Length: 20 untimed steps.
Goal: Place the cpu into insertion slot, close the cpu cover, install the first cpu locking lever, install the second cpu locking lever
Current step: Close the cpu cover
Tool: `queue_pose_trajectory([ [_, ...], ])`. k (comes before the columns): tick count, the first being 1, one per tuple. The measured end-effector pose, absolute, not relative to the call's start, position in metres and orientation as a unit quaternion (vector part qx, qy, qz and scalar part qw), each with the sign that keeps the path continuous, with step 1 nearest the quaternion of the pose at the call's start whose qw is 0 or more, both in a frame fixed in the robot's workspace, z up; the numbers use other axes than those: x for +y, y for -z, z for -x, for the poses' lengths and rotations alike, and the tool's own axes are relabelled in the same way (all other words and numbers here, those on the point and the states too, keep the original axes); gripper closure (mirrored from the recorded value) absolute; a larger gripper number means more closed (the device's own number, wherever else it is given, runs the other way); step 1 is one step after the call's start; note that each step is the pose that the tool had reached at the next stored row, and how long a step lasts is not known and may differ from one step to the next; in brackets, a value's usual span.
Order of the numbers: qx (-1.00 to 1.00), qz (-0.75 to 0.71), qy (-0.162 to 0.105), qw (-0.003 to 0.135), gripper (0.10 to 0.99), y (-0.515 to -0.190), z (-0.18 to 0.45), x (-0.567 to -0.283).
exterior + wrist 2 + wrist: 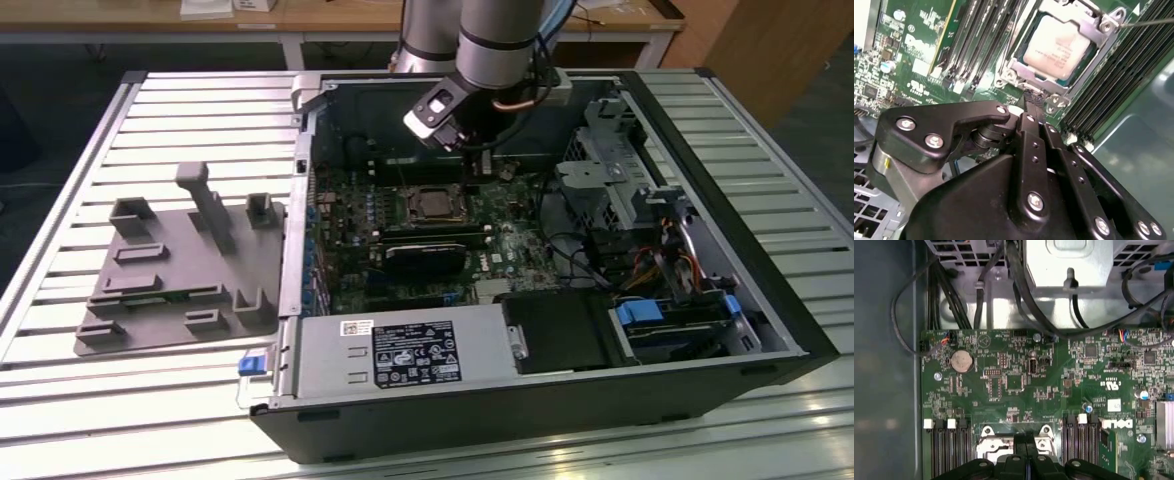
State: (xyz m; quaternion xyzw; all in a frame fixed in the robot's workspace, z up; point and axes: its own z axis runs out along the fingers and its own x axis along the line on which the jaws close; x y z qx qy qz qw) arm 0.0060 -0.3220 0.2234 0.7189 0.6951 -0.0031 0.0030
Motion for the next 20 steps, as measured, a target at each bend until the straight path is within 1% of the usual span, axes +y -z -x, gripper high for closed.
queue_pose_trajectory([
  [20, 0.697, -0.717, -0.006, 0.012, 0.984, -0.218, 0.032, -0.322],
])
